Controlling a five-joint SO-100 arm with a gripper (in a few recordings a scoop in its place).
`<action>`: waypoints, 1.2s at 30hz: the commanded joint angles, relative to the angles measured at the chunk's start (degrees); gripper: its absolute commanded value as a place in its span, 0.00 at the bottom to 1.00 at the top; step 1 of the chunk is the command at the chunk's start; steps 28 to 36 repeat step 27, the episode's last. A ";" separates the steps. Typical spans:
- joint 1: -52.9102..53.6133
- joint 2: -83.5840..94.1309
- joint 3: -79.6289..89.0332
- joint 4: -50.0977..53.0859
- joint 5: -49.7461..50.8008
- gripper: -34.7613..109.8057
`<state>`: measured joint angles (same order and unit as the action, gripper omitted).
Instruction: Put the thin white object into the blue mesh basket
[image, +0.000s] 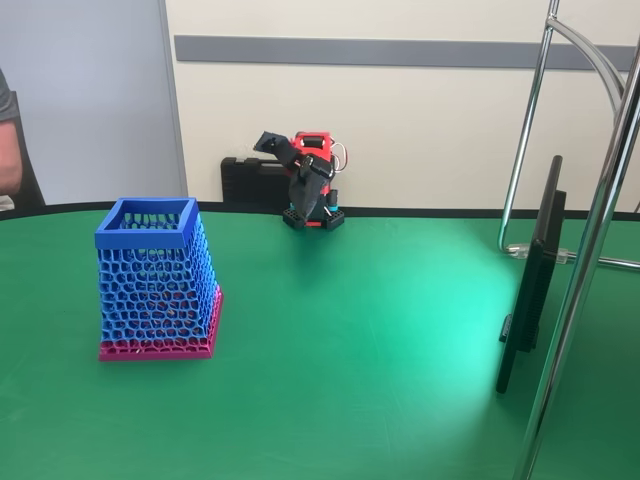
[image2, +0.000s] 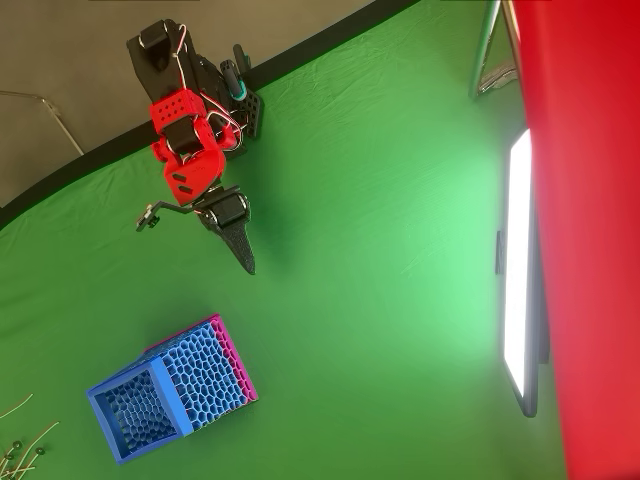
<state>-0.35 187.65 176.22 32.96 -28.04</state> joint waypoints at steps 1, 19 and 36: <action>-0.70 2.72 0.44 5.54 6.24 0.24; 0.18 2.81 0.44 16.79 29.36 0.24; 0.09 2.81 0.44 16.79 29.09 0.25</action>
